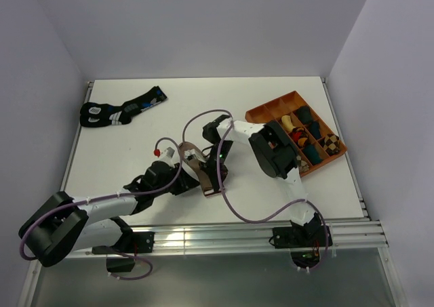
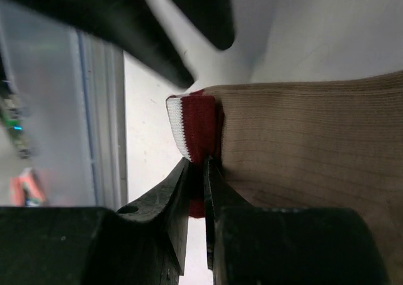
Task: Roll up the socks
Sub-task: Roll the sock at the center of the board.
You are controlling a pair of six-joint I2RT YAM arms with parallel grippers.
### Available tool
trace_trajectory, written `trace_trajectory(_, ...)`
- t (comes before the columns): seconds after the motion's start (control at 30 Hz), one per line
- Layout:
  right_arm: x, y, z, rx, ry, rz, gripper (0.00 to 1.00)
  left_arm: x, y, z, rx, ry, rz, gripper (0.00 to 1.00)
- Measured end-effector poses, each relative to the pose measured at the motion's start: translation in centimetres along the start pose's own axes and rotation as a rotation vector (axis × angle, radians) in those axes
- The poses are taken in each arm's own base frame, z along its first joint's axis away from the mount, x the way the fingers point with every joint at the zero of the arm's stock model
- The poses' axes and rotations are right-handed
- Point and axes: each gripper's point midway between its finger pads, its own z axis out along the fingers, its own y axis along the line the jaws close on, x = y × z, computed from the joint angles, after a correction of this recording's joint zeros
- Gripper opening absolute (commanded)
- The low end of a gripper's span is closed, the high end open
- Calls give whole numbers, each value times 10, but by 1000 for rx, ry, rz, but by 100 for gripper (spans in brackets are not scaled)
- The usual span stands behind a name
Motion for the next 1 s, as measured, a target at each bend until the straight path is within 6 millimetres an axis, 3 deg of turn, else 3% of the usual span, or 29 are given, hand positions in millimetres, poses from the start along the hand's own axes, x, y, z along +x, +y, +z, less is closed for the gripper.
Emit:
trace_trajectory(0.23, -1, 1, 4, -84, -21, 97, 17, 0, -19, 6, 79, -45, 162, 38)
trace_trajectory(0.43, -3, 0, 4, -96, -33, 123, 17, 3, -27, 16, 138, -55, 271, 39)
trace_trajectory(0.67, -1, 1, 4, -115, -40, 159, 17, 21, -23, 29, 174, -7, 328, 38)
trace_trajectory(1.0, -1, 0, 4, -127, -52, 196, 17, 39, -34, 23, 265, 32, 363, 37)
